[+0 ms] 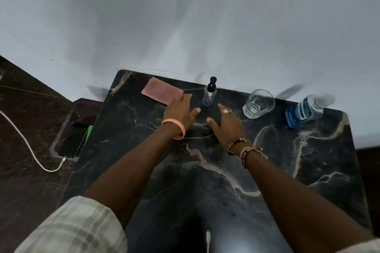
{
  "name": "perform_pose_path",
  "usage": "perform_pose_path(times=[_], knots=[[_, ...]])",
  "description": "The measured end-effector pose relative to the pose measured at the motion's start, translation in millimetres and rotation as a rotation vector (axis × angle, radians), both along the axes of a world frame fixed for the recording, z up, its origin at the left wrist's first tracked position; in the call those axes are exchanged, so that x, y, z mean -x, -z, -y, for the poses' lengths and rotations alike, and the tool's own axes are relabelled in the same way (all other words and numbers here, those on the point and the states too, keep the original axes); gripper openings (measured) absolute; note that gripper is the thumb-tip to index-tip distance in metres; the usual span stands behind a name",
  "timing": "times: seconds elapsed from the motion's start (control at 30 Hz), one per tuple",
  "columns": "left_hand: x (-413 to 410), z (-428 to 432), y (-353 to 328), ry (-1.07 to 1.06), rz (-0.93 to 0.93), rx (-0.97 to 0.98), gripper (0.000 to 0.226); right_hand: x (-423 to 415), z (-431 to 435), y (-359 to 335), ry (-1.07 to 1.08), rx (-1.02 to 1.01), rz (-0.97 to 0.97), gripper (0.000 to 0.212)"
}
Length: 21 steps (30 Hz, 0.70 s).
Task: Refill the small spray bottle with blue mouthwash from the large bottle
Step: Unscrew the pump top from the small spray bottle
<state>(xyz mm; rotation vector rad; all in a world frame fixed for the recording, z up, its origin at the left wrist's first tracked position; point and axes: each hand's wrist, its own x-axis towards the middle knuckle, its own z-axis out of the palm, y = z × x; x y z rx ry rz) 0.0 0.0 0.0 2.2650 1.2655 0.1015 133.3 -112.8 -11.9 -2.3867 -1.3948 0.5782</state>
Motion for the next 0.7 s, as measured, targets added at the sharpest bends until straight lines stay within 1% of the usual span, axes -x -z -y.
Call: perform_pose_path(times=[0.1, 0.17, 0.27, 0.37, 0.47, 0.53, 0.6, 0.7], knots=[[-12.6, -17.9, 3.6, -0.028, 0.045, 0.019, 0.053, -7.6, -20.7, 6.3, 0.085, -0.056, -0.09, 0.066], [-20.8, -29.5, 6.5, -0.033, 0.065, 0.042, 0.05, -9.8, -33.9, 8.5, 0.177, -0.082, -0.169, 0.066], [-34.3, -39.7, 8.8, -0.015, 0.132, 0.141, 0.053, -10.9, -48.7, 11.1, 0.31, -0.166, -0.3, 0.071], [-49.5, -42.8, 9.2, 0.04, 0.191, 0.237, 0.051, -13.2, -63.0, 11.1, 0.35, -0.178, -0.401, 0.074], [-58.8, -37.5, 9.5, 0.035, 0.242, 0.247, 0.044, -11.1, -71.3, 11.3, 0.33, -0.188, -0.352, 0.056], [-58.8, -34.1, 10.7, 0.007, 0.255, 0.242, 0.04, -8.2, -69.8, 11.3, 0.387, -0.201, -0.328, 0.049], [-53.8, -30.0, 10.9, -0.001, 0.271, 0.284, 0.042, -5.4, -61.7, 12.8, 0.408, -0.197, -0.366, 0.049], [-42.3, -20.1, 8.1, 0.033, 0.274, 0.31, 0.05, -1.4, -42.3, 12.5, 0.366, -0.183, -0.429, 0.051]])
